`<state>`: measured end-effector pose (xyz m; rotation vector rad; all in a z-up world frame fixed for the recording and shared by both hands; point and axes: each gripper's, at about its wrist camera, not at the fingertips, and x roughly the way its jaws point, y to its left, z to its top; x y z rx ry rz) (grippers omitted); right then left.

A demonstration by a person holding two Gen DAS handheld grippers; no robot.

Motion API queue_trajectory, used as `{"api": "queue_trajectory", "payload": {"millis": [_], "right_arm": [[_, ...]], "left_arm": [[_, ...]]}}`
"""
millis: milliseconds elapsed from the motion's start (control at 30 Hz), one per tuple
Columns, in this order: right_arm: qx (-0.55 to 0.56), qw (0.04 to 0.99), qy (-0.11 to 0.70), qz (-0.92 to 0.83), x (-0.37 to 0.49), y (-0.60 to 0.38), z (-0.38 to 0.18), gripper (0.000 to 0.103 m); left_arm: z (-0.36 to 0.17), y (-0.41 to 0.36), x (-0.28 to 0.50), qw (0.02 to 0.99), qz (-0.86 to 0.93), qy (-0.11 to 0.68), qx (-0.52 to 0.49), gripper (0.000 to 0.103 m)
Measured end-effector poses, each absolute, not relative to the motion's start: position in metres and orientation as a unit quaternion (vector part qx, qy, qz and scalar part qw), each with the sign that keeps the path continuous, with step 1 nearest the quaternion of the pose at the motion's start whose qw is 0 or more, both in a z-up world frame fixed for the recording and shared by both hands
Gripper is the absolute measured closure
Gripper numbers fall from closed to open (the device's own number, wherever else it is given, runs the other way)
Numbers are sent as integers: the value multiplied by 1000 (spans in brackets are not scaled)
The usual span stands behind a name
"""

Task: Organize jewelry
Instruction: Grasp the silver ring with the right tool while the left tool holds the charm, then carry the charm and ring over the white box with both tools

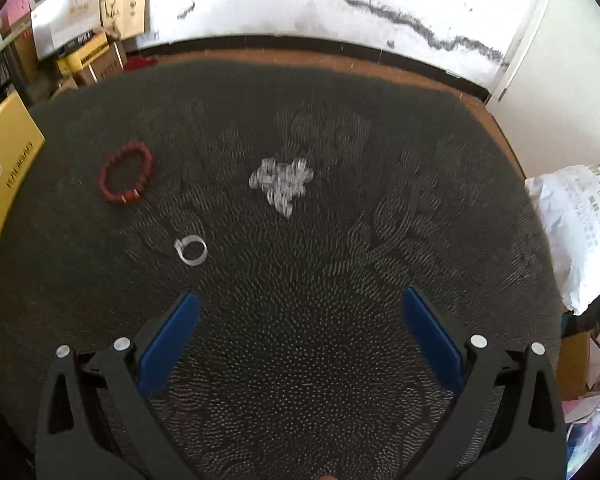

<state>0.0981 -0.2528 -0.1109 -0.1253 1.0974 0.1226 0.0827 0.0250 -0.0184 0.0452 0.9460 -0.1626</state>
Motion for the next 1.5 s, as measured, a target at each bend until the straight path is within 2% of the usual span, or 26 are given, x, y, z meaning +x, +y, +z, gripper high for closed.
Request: {"api": "queue_trajectory", "payload": {"millis": [100,467,533,600,667,733,767,800,1100,1500], "right_arm": [[-61,842,532,67,101,-247,-128,5],[-75,856,493,133,113,-223,-128,7],[-76,859,487,140,113,-221,-124,15],[-78,860,482,149,113,-217,-121,35],[-80,859,481,153,114,-215,-120,42],[-80,861,476,158,112,-214,-117,60],[-79,860,478,162,113,-211,-117,79],[-84,859,478,160,112,-208,-117,82],[-93,858,482,152,107,-187,-105,83],[-87,872,440,197,80,-115,-9,82]], "left_arm": [[-18,26,83,888,-78,452,29,99],[-19,38,81,885,-80,458,10,99],[-18,39,81,885,-81,458,9,99],[-18,39,80,885,-81,458,9,99],[-18,40,79,885,-82,458,8,99],[-17,39,79,885,-83,458,9,99],[-17,39,79,885,-83,458,8,99],[-17,38,79,885,-83,458,9,99],[-13,38,79,886,-79,457,15,99],[24,64,62,903,-56,427,7,99]]}}
